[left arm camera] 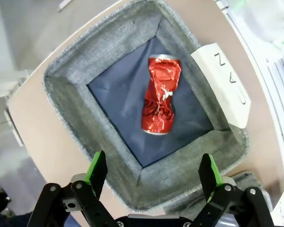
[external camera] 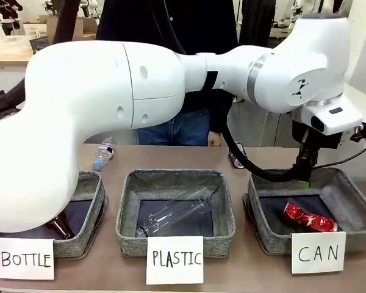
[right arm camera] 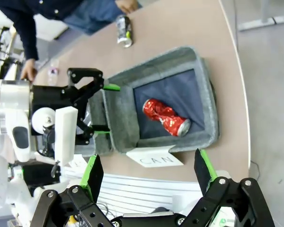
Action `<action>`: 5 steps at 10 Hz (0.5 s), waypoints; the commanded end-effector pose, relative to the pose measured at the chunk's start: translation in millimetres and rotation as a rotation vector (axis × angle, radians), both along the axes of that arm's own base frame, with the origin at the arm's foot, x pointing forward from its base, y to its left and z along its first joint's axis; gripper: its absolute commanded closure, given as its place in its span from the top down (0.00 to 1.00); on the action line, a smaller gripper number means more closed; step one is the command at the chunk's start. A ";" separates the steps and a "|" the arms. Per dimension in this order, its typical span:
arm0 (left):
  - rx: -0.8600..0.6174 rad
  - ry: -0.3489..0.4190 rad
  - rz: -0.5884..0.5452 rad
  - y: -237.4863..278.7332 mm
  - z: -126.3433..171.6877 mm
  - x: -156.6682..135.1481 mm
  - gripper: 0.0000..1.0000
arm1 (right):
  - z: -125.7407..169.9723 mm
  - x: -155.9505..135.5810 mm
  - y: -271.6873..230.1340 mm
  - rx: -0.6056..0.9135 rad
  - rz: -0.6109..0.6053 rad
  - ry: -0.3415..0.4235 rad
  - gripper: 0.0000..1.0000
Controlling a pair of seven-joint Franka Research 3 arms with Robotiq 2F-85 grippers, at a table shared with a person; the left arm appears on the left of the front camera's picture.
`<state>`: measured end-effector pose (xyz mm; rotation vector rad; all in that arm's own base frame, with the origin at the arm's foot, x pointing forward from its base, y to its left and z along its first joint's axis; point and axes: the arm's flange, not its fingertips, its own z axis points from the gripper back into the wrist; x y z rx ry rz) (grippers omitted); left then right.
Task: Sort the can waste into the basket.
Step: Pick up the can waste from the table and place it in the right Fabric basket.
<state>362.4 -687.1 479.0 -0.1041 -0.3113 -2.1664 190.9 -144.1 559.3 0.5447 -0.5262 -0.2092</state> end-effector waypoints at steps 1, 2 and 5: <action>0.078 0.044 0.086 5.2 11.3 9.2 1.00 | -0.2 0.7 -2.9 0.007 0.009 -0.012 1.00; 0.195 0.134 0.109 27.3 11.5 12.4 1.00 | 0.0 0.0 0.0 0.000 0.000 0.000 1.00; 0.350 0.265 0.324 137.0 20.0 -0.4 1.00 | -4.7 55.8 52.7 0.046 0.222 -0.048 1.00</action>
